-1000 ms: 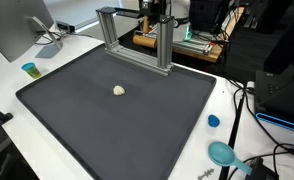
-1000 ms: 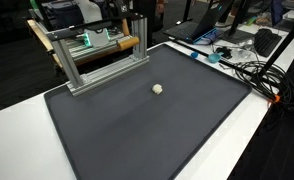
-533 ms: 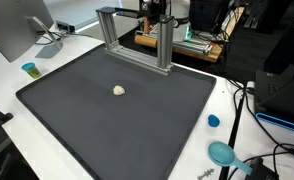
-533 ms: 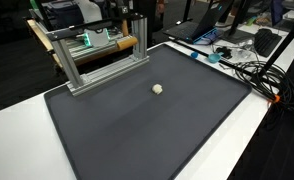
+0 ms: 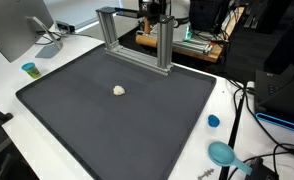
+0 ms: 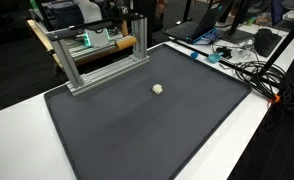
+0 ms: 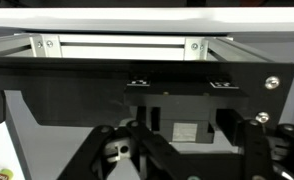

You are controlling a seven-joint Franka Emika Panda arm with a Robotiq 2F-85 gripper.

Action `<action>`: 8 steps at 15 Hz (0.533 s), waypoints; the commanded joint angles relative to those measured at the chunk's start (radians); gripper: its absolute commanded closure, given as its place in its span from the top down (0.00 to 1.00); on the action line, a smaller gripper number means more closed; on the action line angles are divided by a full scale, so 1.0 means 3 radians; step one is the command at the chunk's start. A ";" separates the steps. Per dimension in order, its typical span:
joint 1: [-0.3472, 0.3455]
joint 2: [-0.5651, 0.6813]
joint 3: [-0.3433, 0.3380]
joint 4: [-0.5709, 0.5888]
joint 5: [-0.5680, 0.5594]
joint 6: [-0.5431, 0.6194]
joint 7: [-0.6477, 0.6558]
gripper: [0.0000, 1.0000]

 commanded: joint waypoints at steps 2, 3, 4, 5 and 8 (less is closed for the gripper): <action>0.0018 0.0043 0.0024 0.0048 -0.0035 -0.0056 0.0185 0.53; 0.0016 0.0051 0.0026 0.0060 -0.0025 -0.0060 0.0217 0.46; 0.0015 0.0055 0.0027 0.0066 -0.0008 -0.0055 0.0257 0.37; 0.0012 0.0057 0.0026 0.0072 0.0002 -0.0042 0.0294 0.31; 0.0004 0.0048 0.0017 0.0072 0.0035 0.0015 0.0385 0.22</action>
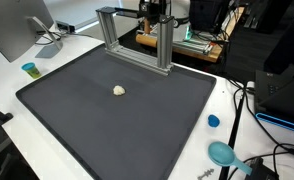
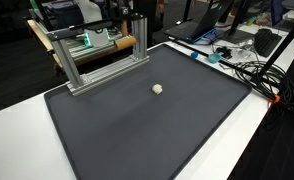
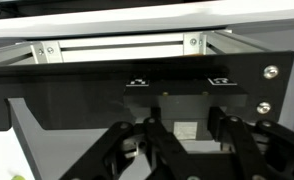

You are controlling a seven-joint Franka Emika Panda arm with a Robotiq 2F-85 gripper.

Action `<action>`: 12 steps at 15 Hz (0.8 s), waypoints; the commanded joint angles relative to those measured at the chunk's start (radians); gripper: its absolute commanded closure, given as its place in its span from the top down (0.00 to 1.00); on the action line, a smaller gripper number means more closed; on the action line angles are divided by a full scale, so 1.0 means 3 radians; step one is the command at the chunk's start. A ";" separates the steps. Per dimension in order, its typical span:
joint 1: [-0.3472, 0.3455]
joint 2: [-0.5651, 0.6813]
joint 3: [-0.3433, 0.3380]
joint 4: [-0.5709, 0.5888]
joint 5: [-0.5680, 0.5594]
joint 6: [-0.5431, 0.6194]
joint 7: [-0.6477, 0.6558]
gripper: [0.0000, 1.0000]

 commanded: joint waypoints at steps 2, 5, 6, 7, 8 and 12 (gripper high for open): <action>-0.0001 0.0034 0.0002 0.0047 0.0032 0.0069 0.0209 0.22; -0.0087 0.0120 -0.0027 0.0125 0.0040 0.0210 0.0401 0.22; -0.0129 0.0173 -0.0047 0.0171 0.0015 0.0282 0.0437 0.22; -0.0167 0.0239 -0.0072 0.0229 -0.0002 0.0340 0.0449 0.22; -0.0198 0.0308 -0.0090 0.0289 -0.0007 0.0416 0.0462 0.22; -0.0266 0.0828 -0.0104 0.0759 -0.0054 0.0587 0.0483 0.22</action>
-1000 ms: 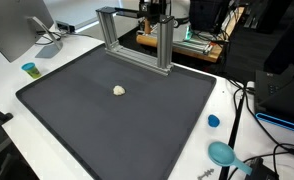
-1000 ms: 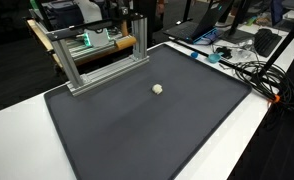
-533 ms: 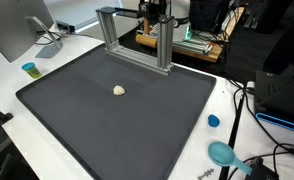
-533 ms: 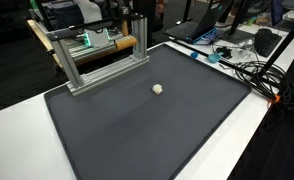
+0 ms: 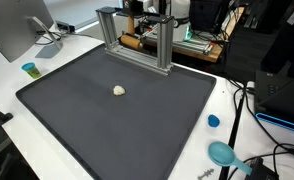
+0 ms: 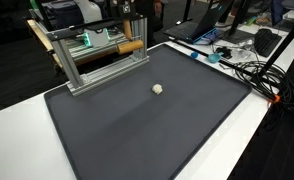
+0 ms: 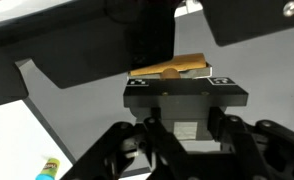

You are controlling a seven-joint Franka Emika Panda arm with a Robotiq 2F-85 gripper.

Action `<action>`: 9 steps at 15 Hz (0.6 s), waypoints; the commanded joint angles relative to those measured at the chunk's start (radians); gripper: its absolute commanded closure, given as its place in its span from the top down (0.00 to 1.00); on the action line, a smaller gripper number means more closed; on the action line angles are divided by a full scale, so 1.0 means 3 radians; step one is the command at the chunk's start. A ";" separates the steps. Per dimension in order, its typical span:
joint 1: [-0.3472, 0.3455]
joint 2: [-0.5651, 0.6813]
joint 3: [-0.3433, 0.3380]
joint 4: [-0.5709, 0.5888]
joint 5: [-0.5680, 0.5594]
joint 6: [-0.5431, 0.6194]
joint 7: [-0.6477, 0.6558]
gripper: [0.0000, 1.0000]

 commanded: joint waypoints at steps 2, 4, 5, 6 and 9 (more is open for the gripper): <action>-0.0028 0.0765 0.0046 0.0771 -0.0065 -0.0011 0.0101 0.22; 0.0031 0.1031 0.0087 0.1080 -0.0066 -0.0150 0.0141 0.22; 0.0030 0.0708 0.0001 0.0678 -0.0027 0.0018 0.0039 0.47; 0.0053 0.0847 0.0017 0.0815 -0.0027 -0.0012 0.0053 0.47; 0.0085 0.1056 0.0029 0.0998 -0.0026 -0.0041 0.0076 0.22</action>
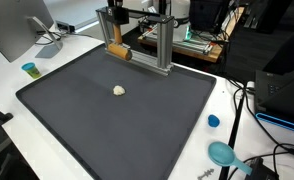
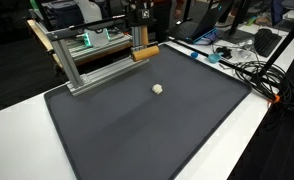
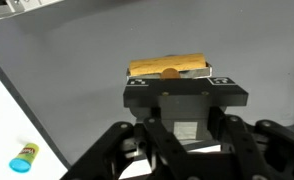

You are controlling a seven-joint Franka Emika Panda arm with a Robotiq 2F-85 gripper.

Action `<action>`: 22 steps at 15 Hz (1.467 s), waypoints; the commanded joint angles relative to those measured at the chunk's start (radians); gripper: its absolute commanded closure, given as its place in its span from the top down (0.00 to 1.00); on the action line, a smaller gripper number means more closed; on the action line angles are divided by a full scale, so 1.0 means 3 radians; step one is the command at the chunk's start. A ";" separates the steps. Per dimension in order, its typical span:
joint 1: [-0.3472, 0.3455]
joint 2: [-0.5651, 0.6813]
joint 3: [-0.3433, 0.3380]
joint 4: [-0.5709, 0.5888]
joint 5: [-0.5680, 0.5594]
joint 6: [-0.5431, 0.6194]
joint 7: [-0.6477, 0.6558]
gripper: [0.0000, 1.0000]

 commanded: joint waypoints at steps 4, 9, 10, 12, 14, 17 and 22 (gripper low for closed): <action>0.0123 0.0164 0.0138 0.0038 -0.0164 0.0132 0.0730 0.22; 0.0209 0.0594 0.0238 0.0223 -0.0471 0.0440 0.1366 0.22; 0.0225 0.0682 0.0209 0.0264 -0.0510 0.0472 0.1422 0.22; 0.0244 0.0855 0.0121 0.0340 -0.0516 0.0533 0.1402 0.22; 0.0264 0.0994 0.0038 0.0412 -0.0352 0.0481 0.1225 0.22; 0.0314 0.0977 -0.0023 0.0322 -0.0399 0.0490 0.1260 0.47; 0.0322 0.1139 -0.0077 0.0377 -0.0109 0.0532 0.1141 0.22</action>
